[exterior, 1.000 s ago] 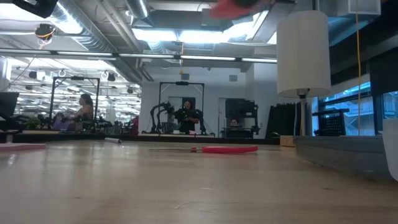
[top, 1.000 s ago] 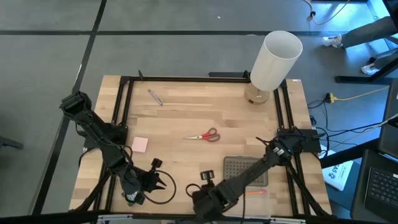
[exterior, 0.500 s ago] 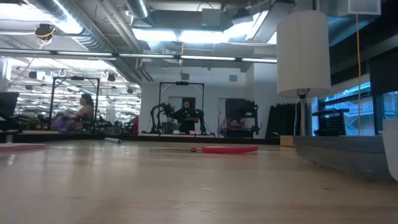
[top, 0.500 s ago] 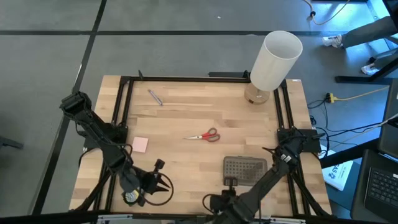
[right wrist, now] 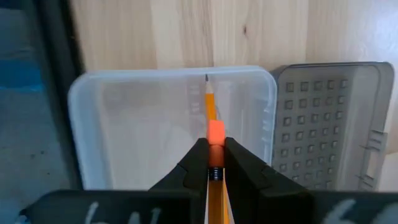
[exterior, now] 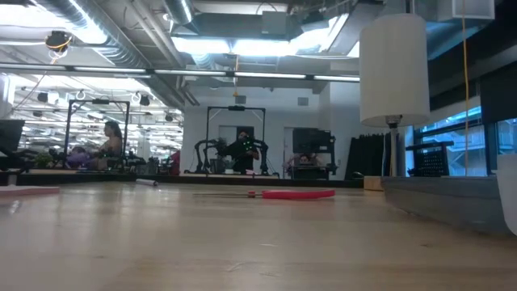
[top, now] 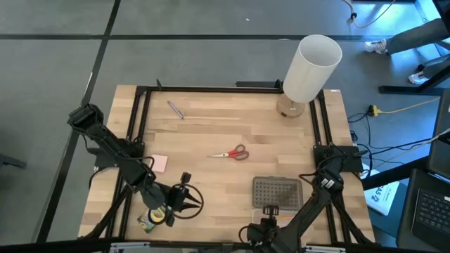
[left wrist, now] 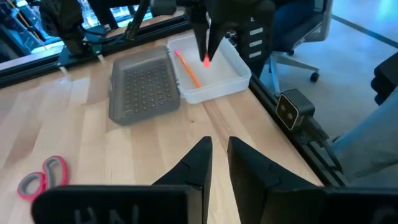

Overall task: Pack school essentials
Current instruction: Put the orange pencil into the supply box

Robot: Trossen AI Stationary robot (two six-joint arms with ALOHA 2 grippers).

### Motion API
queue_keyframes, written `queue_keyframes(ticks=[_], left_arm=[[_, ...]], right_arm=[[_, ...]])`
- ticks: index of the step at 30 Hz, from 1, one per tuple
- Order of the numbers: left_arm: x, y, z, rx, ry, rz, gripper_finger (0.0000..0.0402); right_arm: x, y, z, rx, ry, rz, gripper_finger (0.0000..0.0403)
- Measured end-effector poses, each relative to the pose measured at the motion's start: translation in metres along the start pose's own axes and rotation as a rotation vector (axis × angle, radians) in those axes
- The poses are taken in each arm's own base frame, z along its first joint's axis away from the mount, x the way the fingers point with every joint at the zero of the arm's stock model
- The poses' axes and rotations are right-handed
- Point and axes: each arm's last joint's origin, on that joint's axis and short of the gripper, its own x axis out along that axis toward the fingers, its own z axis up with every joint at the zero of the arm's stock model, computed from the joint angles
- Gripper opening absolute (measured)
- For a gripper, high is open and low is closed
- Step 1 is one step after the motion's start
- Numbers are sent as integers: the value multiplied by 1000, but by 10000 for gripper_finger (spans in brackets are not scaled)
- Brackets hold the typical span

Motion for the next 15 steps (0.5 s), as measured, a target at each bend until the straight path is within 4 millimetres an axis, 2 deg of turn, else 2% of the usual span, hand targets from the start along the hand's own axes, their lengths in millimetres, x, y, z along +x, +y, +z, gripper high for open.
queue_keyframes(ticks=[15], left_arm=[[0,0,1,-4,-6,-6,47]], right_arm=[[38,4,4,-79,-10,17,43]])
